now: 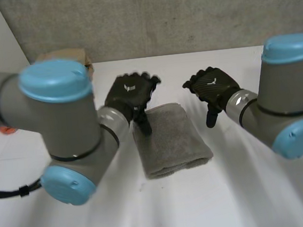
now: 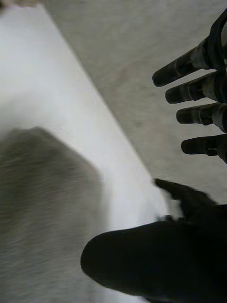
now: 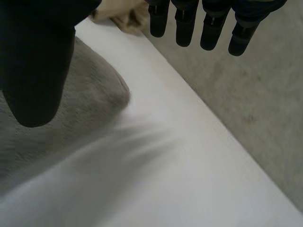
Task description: Fold the laundry.
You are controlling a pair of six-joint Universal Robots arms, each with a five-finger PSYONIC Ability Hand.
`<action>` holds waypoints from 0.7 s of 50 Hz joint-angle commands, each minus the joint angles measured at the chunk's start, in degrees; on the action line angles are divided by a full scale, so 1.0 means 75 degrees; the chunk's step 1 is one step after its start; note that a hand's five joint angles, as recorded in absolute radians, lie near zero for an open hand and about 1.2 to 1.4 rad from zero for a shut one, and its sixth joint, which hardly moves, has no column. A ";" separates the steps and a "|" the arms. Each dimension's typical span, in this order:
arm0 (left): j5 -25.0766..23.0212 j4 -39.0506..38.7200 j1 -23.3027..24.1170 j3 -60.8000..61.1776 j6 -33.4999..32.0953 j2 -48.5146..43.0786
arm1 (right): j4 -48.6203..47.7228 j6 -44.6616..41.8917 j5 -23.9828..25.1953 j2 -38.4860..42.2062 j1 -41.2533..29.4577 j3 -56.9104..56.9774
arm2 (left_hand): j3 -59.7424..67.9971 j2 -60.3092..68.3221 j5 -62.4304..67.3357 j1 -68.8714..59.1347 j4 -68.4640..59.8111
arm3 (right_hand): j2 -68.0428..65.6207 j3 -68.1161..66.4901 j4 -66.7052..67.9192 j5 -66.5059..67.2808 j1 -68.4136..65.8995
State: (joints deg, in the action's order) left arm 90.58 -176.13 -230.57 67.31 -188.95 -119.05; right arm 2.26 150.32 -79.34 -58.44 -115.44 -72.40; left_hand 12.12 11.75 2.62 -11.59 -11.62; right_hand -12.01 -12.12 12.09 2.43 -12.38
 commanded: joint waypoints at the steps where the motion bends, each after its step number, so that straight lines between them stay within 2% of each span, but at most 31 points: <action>1: -0.2254 -0.0141 -0.0405 0.0411 0.0068 0.0802 | -0.2009 -0.0753 0.0511 -0.0809 -0.0591 -0.2893 | 0.0038 0.0087 -0.0030 -0.0108 -0.0104 | 0.0268 0.0283 -0.0278 -0.0323 0.0318; 4: -0.3168 -0.0141 -0.0522 0.0693 0.0150 0.1072 | -0.2422 -0.0706 0.0665 -0.0822 -0.0698 -0.3447 | 0.0083 0.0132 0.0015 -0.0154 -0.0149 | 0.0268 0.0283 -0.0278 -0.0323 0.0318; 8: -0.3721 -0.0164 -0.0546 0.0869 0.0186 0.1237 | -0.3206 -0.0683 0.0794 -0.0740 -0.0710 -0.3986 | 0.0060 0.0110 -0.0007 -0.0131 -0.0127 | 0.0268 0.0283 -0.0278 -0.0323 0.0318; 19: -0.3756 -0.0188 -0.0476 0.0986 0.0198 0.1260 | -0.4192 -0.0706 0.0771 0.0302 -0.0768 -0.3660 | 0.0015 0.0065 -0.0052 -0.0086 -0.0082 | -0.0281 -0.0266 0.0271 0.0226 -0.0231; 24: -0.3756 -0.0200 -0.0464 0.1068 0.0198 0.1260 | -0.4344 -0.0718 0.0735 0.0724 -0.0780 -0.3297 | -0.0007 0.0042 -0.0074 -0.0064 -0.0060 | -0.1175 -0.1161 0.1166 0.1120 -0.1126; 35: -0.3756 -0.0247 -0.0464 0.1080 0.0198 0.1260 | -0.4356 -0.0671 0.0700 0.0749 -0.0792 -0.2816 | -0.0029 0.0020 -0.0097 -0.0041 -0.0037 | -0.1447 -0.1433 0.1438 0.1392 -0.1398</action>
State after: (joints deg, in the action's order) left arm 62.43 -177.90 -234.02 75.41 -187.47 -109.61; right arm -30.55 145.06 -74.00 -52.54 -121.30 -95.12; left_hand 12.12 11.75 2.62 -11.59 -11.62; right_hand -18.32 -18.69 18.87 6.21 -19.70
